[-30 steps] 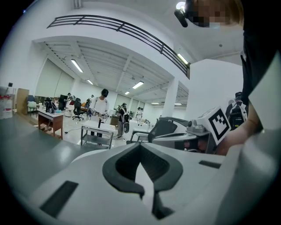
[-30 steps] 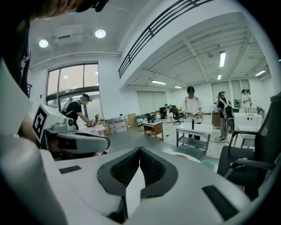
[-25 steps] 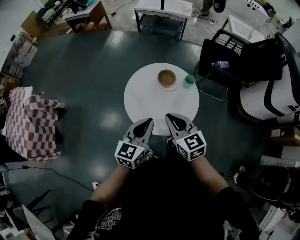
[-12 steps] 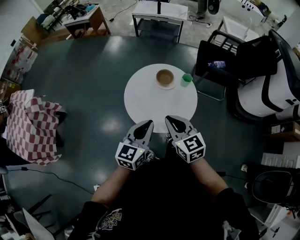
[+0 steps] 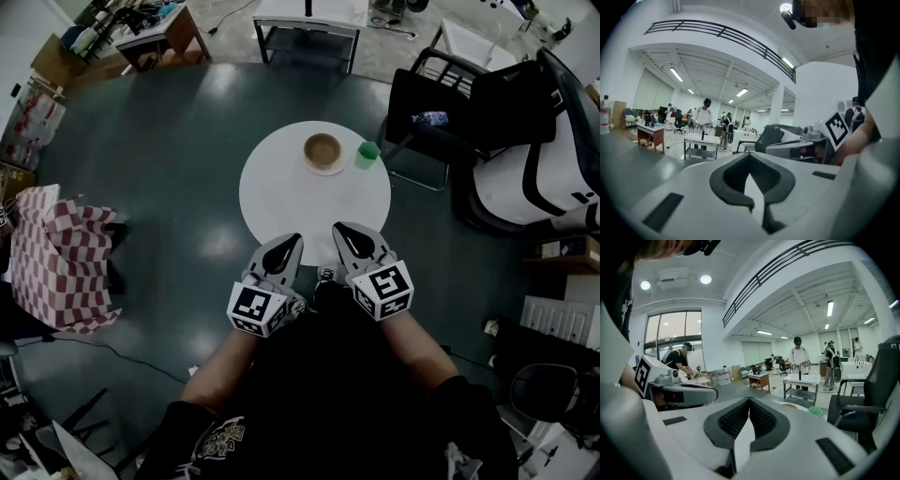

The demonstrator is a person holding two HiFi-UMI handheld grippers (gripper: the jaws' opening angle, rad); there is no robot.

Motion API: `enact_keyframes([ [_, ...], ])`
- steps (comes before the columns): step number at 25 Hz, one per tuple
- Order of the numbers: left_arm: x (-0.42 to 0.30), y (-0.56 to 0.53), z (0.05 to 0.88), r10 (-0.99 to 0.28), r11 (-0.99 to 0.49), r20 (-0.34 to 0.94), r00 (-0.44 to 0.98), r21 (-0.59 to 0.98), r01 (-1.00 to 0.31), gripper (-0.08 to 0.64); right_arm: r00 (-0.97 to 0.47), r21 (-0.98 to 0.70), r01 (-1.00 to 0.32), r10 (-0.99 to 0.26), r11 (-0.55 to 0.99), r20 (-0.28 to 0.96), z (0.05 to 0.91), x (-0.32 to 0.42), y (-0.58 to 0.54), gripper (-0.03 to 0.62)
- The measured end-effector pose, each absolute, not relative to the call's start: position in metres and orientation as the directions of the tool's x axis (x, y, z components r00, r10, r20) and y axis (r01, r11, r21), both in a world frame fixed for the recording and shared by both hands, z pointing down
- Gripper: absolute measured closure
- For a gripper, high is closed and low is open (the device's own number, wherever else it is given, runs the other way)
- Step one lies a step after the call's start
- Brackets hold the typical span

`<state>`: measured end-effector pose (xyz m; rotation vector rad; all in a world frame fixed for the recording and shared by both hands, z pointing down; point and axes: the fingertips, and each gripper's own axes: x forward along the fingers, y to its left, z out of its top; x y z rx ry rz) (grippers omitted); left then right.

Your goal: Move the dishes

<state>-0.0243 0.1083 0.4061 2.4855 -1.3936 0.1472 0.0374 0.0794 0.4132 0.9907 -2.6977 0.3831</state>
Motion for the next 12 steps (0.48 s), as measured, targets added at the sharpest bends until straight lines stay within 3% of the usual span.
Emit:
enact_keyframes([
  [12, -0.018, 0.027, 0.416, -0.809, -0.538, 0.185, 0.557, 0.145, -0.83, 0.555, -0.714, -0.186, -0.684, -0.595, 0.706, 0.368, 0.456, 0.037, -0.021, 0.568],
])
